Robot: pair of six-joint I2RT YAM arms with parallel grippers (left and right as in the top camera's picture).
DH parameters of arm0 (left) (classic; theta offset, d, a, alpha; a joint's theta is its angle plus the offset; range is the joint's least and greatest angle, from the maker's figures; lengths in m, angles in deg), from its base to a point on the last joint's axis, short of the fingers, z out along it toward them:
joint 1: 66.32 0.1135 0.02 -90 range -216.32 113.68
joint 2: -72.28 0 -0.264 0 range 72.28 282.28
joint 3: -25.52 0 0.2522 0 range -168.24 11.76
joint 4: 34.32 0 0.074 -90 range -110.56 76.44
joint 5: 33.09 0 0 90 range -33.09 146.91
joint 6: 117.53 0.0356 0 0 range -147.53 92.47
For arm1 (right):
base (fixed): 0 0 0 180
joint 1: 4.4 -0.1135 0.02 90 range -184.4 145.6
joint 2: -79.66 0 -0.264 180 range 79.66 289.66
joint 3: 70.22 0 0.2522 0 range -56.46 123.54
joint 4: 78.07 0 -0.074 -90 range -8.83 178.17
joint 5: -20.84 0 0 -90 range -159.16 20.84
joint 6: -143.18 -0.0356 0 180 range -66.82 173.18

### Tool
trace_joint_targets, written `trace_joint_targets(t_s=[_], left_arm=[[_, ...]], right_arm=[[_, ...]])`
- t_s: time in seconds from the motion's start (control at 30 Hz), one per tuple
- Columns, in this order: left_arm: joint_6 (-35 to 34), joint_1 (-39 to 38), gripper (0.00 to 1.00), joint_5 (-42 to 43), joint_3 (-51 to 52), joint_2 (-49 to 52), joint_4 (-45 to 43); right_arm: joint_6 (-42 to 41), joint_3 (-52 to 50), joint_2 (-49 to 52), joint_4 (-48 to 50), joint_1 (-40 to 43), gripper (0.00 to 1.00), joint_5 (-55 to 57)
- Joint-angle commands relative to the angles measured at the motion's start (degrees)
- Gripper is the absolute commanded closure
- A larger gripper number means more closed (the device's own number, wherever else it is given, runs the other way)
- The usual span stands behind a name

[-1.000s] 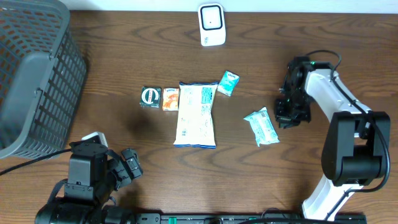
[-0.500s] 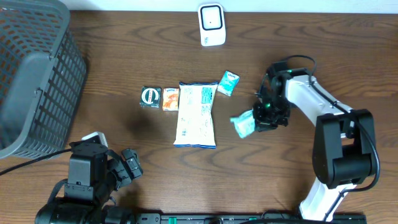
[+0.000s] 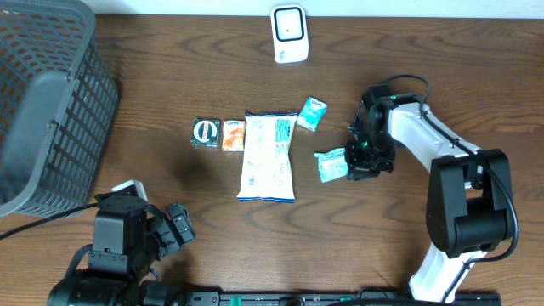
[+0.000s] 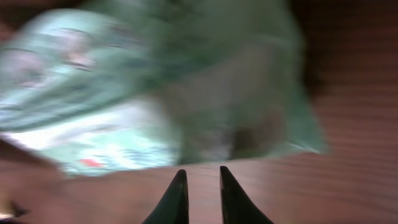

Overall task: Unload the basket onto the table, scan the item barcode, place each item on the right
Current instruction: 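Release the wipes pack and raise the right gripper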

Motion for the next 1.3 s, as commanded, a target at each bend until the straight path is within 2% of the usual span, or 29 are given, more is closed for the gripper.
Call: trace_joint_targets(t_s=[0.0, 0.33, 0.63, 0.97, 1.27], left_arm=[[0.11, 0.13, 0.03, -0.5, 0.13, -0.24, 0.17], [0.11, 0.13, 0.02, -0.5, 0.13, -0.24, 0.15], [0.11, 0.13, 0.02, -0.5, 0.13, -0.24, 0.15], [0.11, 0.13, 0.02, -0.5, 0.13, -0.24, 0.15], [0.11, 0.13, 0.02, -0.5, 0.13, -0.24, 0.17]], right_arm=[[-0.98, 0.96, 0.24, -1.31, 0.5, 0.86, 9.97], [-4.52, -2.01, 0.37, 2.36, 0.57, 0.87, 14.58], [-4.5, -2.14, 0.39, 8.04, 0.39, 0.88, 4.55], [-4.52, -2.12, 0.42, 15.04, 0.35, 0.88, -1.27], [-4.44, -0.48, 0.2, 13.09, 0.35, 0.92, -2.56]])
